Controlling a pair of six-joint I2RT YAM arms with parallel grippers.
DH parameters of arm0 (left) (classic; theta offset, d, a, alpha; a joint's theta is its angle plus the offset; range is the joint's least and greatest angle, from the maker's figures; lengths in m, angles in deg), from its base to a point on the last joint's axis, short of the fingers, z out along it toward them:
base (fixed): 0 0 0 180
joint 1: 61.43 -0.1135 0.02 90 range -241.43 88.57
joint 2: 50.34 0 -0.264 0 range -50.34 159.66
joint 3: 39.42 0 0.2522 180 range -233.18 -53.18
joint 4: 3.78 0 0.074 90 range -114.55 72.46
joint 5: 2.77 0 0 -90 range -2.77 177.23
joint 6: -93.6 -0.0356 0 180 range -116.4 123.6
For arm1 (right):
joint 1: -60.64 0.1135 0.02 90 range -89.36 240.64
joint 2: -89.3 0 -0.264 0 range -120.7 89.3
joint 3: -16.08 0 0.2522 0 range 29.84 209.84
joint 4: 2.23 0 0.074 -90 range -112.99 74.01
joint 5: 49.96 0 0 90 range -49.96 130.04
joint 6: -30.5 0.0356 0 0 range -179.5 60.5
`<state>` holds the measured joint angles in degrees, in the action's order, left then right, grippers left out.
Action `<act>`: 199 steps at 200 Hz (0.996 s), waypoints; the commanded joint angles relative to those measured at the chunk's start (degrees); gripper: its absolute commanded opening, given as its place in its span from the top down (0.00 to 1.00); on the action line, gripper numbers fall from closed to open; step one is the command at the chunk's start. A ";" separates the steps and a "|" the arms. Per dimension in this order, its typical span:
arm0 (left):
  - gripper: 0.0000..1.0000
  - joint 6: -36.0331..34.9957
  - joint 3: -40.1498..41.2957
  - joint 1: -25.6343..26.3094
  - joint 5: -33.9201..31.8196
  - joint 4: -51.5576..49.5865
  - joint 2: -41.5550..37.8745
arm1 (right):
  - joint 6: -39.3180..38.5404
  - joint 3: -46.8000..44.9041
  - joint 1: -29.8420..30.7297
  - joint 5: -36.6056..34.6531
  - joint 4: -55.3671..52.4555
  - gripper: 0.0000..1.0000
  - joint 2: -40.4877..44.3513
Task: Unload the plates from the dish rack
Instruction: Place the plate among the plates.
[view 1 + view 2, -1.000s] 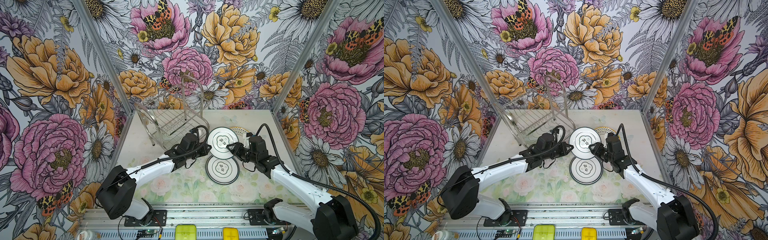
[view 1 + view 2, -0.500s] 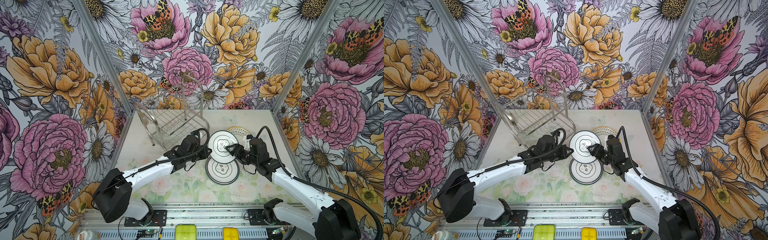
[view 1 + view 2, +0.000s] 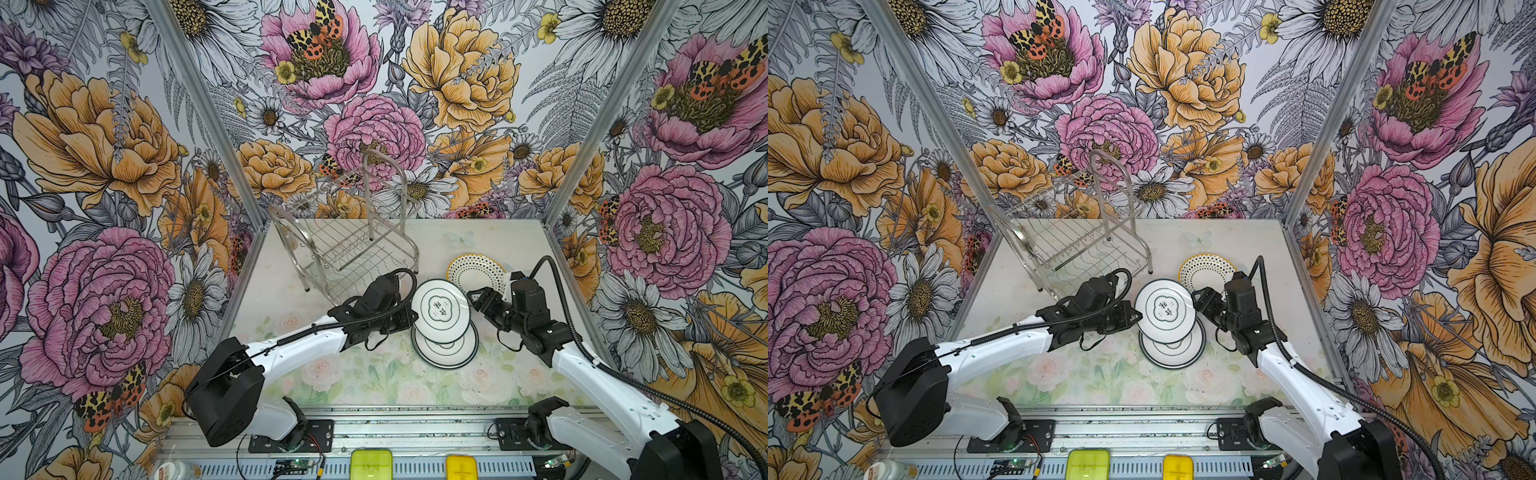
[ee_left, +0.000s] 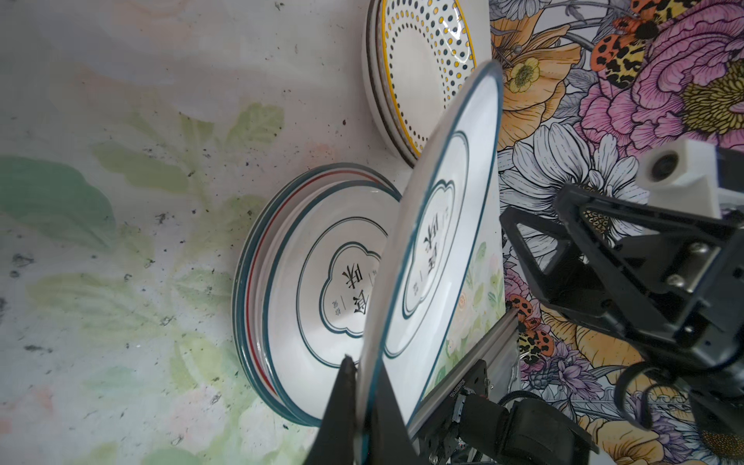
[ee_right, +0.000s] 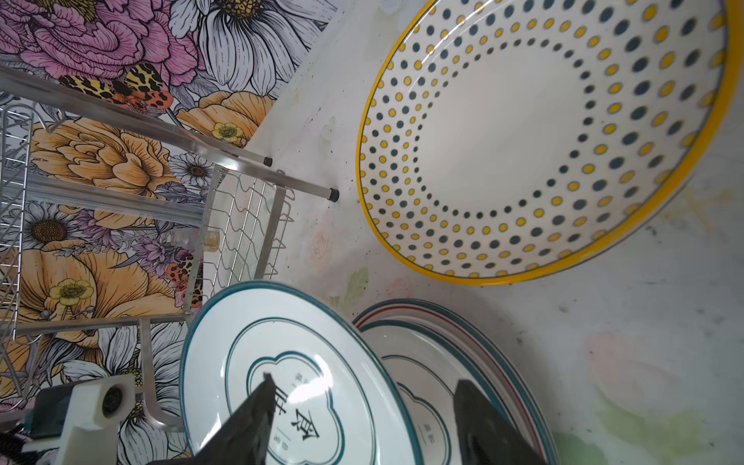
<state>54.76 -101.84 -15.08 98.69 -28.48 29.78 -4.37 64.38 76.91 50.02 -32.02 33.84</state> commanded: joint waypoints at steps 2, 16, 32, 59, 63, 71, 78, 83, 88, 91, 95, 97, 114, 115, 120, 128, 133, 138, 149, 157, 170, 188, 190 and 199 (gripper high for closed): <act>1.00 1.94 0.87 0.83 1.16 2.12 -0.52 | -2.53 1.13 -1.01 -6.33 -4.87 0.28 2.29; 1.00 2.62 1.19 1.09 1.36 2.74 0.03 | -3.17 1.62 -1.17 -9.01 -6.48 0.28 3.06; 1.00 3.20 1.24 1.55 1.41 2.89 0.61 | -3.62 2.33 -1.42 -11.70 -8.01 0.27 3.64; 1.00 4.87 1.66 1.64 1.57 3.02 1.89 | -4.92 3.89 -1.63 -14.96 -9.57 0.26 3.66; 1.00 5.04 1.69 1.68 1.63 2.86 2.23 | -5.09 4.11 -1.63 -15.41 -9.77 0.26 3.66; 1.00 5.25 1.80 1.55 1.91 2.93 2.88 | -5.47 4.67 -1.68 -16.12 -9.97 0.26 3.61; 1.00 5.46 1.97 1.59 2.14 3.34 3.51 | -6.00 5.20 -1.64 -16.72 -10.37 0.26 3.50; 1.00 5.76 2.00 1.65 2.40 3.49 3.93 | -6.23 5.65 -1.66 -17.20 -10.66 0.26 3.51; 1.00 5.96 2.10 1.64 2.55 3.84 4.35 | -6.57 6.07 -1.64 -17.71 -11.02 0.26 3.42; 1.00 6.05 2.17 1.74 2.63 4.10 4.53 | -6.78 6.29 -1.63 -17.91 -11.18 0.26 3.43; 1.00 6.13 2.25 1.81 2.60 4.23 4.80 | -7.07 6.59 -1.62 -18.21 -11.37 0.26 3.43; 1.00 6.10 2.21 1.81 2.64 4.23 4.92 | -7.17 6.74 -1.60 -18.36 -11.45 0.26 3.43; 1.00 6.18 2.24 2.08 2.54 4.36 5.37 | -7.72 7.34 -1.67 -19.19 -11.89 0.25 3.27; 1.00 6.21 2.25 2.08 2.57 4.35 5.38 | -7.74 7.31 -1.68 -19.24 -11.91 0.26 3.26; 1.00 6.30 2.22 2.08 2.54 4.37 5.40 | -7.76 7.36 -1.68 -19.44 -11.98 0.26 3.25; 1.00 6.37 2.34 2.15 2.42 4.44 5.32 | -7.74 7.38 -1.67 -19.61 -12.05 0.26 3.17; 1.00 6.45 2.56 2.08 2.26 4.39 5.25 | -7.69 7.31 -1.67 -19.62 -12.14 0.25 3.12; 1.00 6.57 2.70 2.07 2.17 4.42 5.15 | -7.65 7.33 -1.70 -19.58 -12.15 0.25 3.17; 1.00 6.80 2.86 2.04 2.33 4.36 5.27 | -7.67 7.12 -1.68 -19.56 -12.10 0.25 3.22; 1.00 6.76 2.97 2.04 2.36 4.49 5.46 | -7.72 6.98 -1.68 -19.56 -12.14 0.25 3.32; 1.00 6.85 3.04 2.08 2.61 4.61 5.87 | -7.82 6.68 -1.66 -19.92 -12.16 0.25 3.75; 0.99 7.11 2.95 2.16 2.95 4.57 6.43 | -8.08 6.41 -1.68 -20.33 -12.10 0.25 4.20; 0.98 7.16 2.94 2.17 2.97 4.53 6.45 | -8.10 6.37 -1.68 -20.28 -12.09 0.25 4.19; 0.96 7.29 2.80 2.25 3.17 4.55 6.64 | -8.21 6.40 -1.62 -20.32 -12.10 0.25 4.15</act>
<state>60.96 -99.33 -13.37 100.03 -27.19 35.70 -11.23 70.31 75.60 31.40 -43.67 36.85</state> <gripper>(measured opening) 0.077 0.751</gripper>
